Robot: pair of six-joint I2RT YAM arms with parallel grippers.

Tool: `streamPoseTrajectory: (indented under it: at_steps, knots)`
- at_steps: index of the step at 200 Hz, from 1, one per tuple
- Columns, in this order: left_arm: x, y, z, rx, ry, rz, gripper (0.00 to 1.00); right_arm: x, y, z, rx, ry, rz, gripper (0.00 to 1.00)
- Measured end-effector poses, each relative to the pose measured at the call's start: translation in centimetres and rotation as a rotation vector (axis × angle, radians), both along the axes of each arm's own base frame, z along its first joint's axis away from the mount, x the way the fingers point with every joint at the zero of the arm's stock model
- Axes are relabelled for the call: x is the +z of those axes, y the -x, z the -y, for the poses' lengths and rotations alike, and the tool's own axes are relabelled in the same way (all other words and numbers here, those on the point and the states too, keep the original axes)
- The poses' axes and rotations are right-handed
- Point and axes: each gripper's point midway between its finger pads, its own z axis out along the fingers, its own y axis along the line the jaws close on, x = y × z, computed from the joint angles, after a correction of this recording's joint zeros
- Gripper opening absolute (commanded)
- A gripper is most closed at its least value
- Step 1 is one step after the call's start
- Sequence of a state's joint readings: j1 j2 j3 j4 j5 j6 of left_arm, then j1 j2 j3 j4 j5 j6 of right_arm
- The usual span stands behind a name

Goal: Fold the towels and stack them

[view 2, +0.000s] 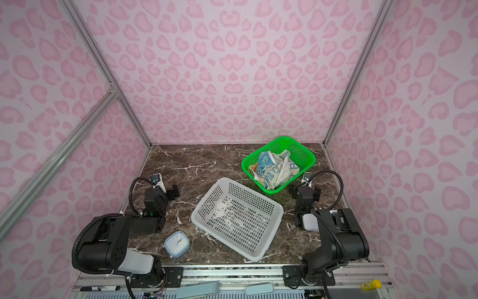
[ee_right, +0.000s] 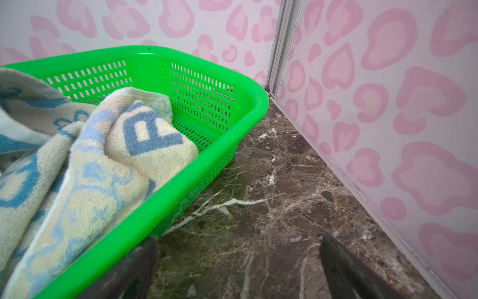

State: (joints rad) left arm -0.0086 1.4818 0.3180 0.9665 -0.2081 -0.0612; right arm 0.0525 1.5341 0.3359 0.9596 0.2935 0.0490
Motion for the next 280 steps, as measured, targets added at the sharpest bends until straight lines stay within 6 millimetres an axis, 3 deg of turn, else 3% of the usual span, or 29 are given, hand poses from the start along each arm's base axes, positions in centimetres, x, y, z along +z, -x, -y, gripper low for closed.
streamPoseTrajectory:
  at_steps: [226, 246, 280]
  knots:
    - [0.0, 0.0, 0.0, 0.001, 0.004, 0.002, 0.97, 0.0, 0.0, 0.0, 0.002, -0.001, 0.0, 1.0]
    - [0.8, 0.0, -0.5, 0.033, 0.013, 0.01, 0.97, 0.3, 0.1, 0.1, -0.009, 0.002, 0.006, 1.0]
    - [4.5, -1.1, -2.0, 0.119, 0.017, 0.045, 0.97, 0.9, 0.3, 0.3, -0.034, 0.003, 0.023, 1.0]
